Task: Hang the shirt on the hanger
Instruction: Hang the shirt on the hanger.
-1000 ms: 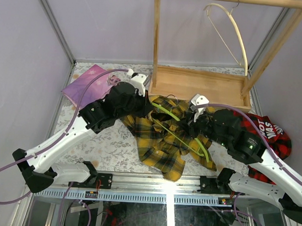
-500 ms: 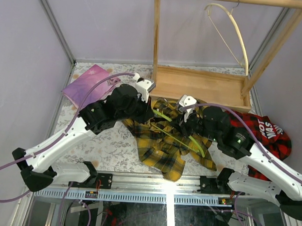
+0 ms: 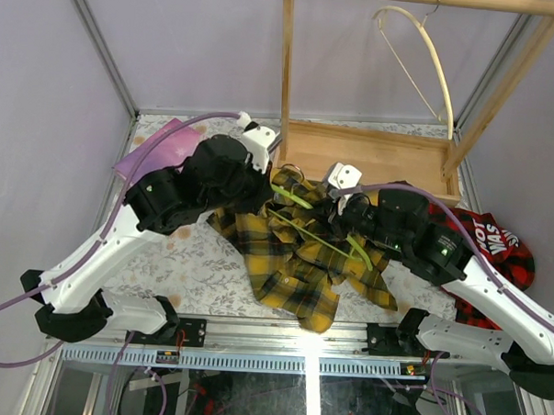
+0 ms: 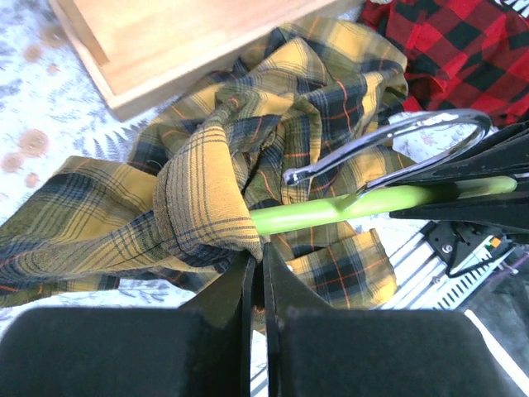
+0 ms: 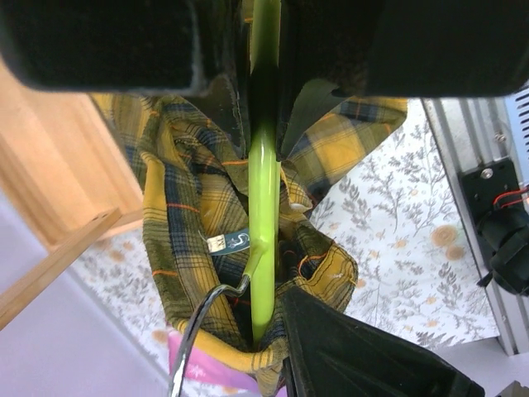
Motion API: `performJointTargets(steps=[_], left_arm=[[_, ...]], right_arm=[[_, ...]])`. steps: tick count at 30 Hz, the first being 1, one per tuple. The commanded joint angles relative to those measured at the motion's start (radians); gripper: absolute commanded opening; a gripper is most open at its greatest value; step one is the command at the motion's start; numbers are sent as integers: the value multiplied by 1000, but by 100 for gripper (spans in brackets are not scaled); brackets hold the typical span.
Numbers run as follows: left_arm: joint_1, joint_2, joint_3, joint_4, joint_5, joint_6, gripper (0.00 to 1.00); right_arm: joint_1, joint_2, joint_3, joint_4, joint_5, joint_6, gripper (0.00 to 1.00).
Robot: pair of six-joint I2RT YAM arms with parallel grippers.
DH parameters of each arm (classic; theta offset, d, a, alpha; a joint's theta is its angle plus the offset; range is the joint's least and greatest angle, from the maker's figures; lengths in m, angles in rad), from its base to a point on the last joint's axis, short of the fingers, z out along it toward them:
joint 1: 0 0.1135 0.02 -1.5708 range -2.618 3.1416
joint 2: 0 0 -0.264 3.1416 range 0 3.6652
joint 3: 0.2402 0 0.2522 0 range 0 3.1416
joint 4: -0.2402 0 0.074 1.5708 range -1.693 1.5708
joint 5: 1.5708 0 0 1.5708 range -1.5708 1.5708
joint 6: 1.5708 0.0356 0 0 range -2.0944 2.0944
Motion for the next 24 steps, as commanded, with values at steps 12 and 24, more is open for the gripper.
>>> performJointTargets(steps=[12, 24], left_arm=[[-7, 222, 596, -90, -154, 254, 0], [-88, 209, 414, -64, -154, 282, 0]], right_arm=[[10, 56, 170, 93, -54, -23, 0], [-28, 21, -22, 234, -106, 73, 0]])
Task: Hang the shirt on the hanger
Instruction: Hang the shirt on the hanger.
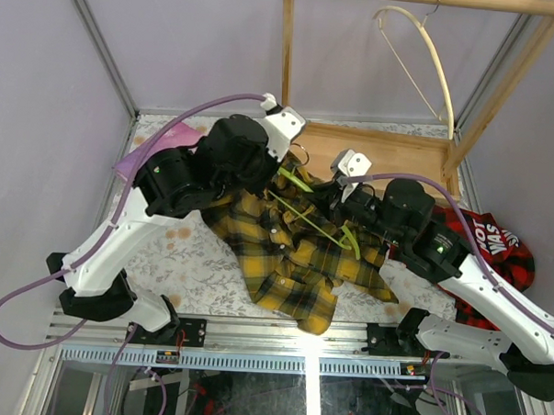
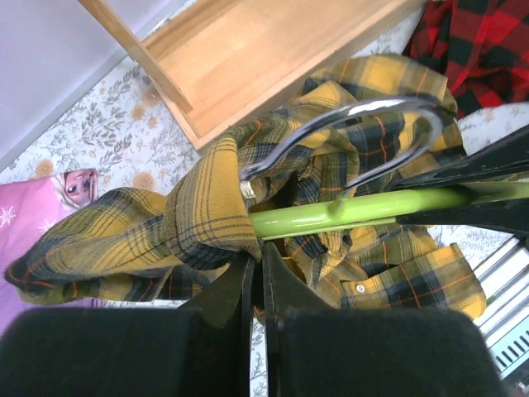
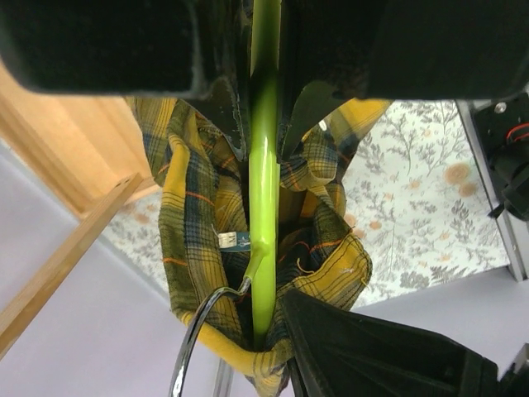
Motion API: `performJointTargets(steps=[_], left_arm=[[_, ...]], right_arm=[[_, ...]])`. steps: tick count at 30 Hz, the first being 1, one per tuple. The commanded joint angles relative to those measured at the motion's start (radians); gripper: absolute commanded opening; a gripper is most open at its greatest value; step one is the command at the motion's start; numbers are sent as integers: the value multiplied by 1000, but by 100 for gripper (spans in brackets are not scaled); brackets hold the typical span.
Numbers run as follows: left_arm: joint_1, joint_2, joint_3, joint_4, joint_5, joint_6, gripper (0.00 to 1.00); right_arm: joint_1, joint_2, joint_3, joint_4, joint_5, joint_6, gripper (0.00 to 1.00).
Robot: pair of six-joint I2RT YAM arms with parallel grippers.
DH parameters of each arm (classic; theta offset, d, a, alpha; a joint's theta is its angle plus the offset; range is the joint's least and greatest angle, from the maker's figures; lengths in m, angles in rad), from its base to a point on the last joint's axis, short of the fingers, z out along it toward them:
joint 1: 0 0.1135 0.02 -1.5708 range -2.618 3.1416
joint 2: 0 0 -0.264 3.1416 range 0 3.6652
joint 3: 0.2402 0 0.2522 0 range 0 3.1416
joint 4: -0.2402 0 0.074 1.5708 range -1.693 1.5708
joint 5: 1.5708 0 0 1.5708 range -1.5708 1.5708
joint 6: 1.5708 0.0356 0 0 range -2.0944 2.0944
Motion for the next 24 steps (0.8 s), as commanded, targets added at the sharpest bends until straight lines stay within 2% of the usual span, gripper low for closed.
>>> performJointTargets(steps=[1, 9, 13, 20, 24], left_arm=[[-35, -15, -38, 151, 23, 38, 0], [-81, -44, -139, 161, 76, 17, 0], [-111, -39, -189, 152, 70, 13, 0], [-114, -53, -245, 157, -76, -33, 0], [-114, -47, -236, 162, -13, -44, 0]], right_arm=[[-12, 0, -60, 68, -161, 51, 0], [-114, -4, -188, 213, -280, 167, 0], [-121, -12, -204, 238, -279, 186, 0], [-122, -92, -224, 217, -222, 180, 0], [-122, -100, -231, 223, -227, 186, 0]])
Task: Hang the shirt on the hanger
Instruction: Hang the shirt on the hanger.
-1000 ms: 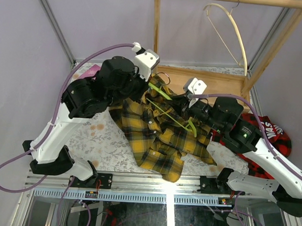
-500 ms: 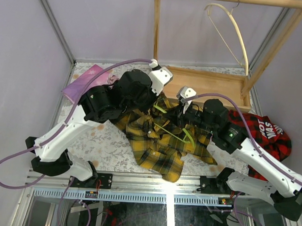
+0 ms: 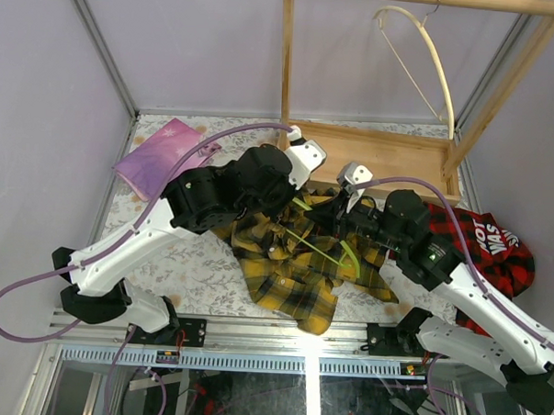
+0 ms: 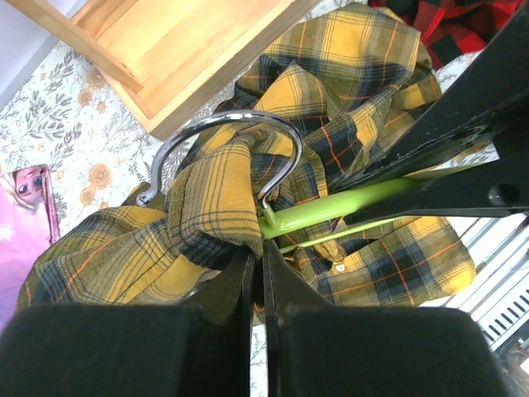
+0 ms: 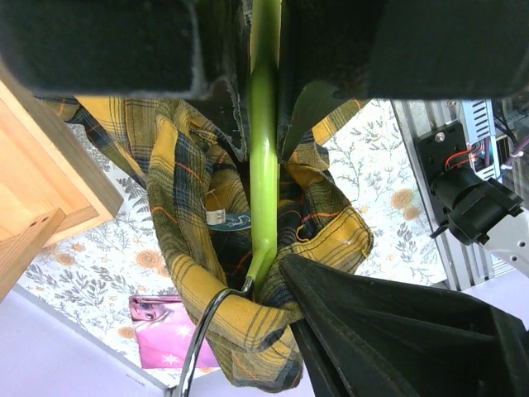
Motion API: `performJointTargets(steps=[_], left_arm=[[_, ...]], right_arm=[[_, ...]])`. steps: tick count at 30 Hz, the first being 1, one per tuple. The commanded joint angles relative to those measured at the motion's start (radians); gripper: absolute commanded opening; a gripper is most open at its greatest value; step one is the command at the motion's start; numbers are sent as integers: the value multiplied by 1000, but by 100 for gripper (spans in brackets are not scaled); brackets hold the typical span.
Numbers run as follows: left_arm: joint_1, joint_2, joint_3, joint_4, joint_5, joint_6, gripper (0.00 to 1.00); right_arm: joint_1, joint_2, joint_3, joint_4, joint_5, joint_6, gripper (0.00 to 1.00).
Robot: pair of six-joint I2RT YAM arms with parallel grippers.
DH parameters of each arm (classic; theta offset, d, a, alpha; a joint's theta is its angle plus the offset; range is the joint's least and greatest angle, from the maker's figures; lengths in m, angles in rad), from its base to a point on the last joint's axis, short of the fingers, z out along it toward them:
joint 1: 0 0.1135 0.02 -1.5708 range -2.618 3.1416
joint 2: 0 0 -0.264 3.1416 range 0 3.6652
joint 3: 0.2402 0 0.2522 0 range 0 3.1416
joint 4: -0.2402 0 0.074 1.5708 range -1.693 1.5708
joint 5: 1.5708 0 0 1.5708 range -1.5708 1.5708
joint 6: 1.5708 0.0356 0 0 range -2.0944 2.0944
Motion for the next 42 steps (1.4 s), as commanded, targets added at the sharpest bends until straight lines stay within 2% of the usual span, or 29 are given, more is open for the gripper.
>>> performJointTargets(steps=[1, 6, 10, 12, 15, 20, 22, 27, 31, 37, 42], left_arm=[[-8, -10, 18, 69, 18, -26, 0], [-46, 46, 105, 16, 42, -35, 2], [-73, 38, 100, 7, 44, -44, 7], [-77, 18, 75, 14, 59, -48, 16], [-78, -31, 9, 60, 92, -43, 37], [-79, -146, -103, 154, 106, -29, 61], [-80, -192, -136, 183, 106, -24, 67], [-79, -314, -199, 259, 94, 7, 75], [-79, -409, -237, 329, 25, 49, 83], [-79, -532, -289, 435, -7, 143, 93], [-79, -539, -271, 408, 32, 177, 94]], right_arm=[[-3, -24, 8, 114, -12, 24, 0], [-4, -4, -37, 199, 32, 42, 0], [-4, -25, -66, 256, 111, 52, 0], [-4, -43, -75, 271, 133, 53, 0], [-5, -56, -74, 264, 132, 47, 0], [-5, -77, -59, 225, 90, 27, 0], [-5, -98, -64, 224, 90, 25, 0], [-4, -151, -88, 256, 116, 21, 0], [-4, -180, -78, 248, 107, 21, 0], [-5, -190, -11, 138, -17, 10, 0], [-4, -214, 0, 83, -120, 31, 0]])
